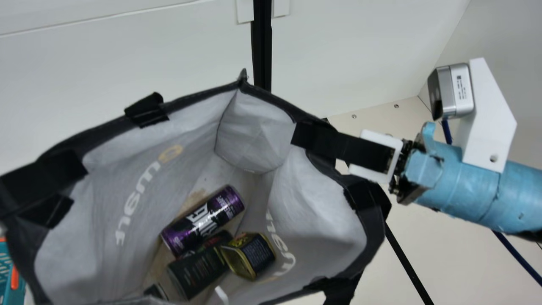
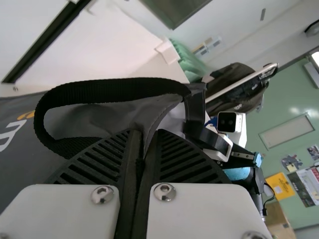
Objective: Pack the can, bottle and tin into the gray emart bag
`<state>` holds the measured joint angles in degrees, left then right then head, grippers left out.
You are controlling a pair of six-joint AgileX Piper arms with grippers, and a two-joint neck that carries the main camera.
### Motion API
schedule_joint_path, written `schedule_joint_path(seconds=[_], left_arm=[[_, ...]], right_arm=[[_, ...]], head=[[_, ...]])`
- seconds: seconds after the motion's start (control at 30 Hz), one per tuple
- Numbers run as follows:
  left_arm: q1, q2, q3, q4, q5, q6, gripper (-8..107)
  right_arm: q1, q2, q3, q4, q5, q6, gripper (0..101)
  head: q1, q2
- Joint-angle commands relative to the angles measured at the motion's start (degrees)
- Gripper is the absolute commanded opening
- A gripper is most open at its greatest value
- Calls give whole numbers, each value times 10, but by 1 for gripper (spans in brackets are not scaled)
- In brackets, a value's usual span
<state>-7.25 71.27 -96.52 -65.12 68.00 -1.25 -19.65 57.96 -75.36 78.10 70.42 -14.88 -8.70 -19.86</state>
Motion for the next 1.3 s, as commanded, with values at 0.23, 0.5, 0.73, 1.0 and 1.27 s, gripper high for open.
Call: schedule_joint_path(seconds=[0.23,0.5,0.73,1.0,1.27], left_arm=[[-45,-16,62,10,19,-28,10],[-69,-5,128,2,19,0,10],[-60,40,150,-10,19,75,10],[-42,121,107,-13,19,148,10],[-42,214,14,4,9,189,10]], right_arm=[[47,-37,-7,-170,-5,77,0],[80,-38,31,-239,-5,87,0],[73,-8,73,-213,-12,25,0],[118,57,100,-167,-75,-48,0],[169,135,76,-122,-125,-117,0]], head=[[-13,-1],[-13,-1],[-13,-1],[-13,-1],[-13,-1]])
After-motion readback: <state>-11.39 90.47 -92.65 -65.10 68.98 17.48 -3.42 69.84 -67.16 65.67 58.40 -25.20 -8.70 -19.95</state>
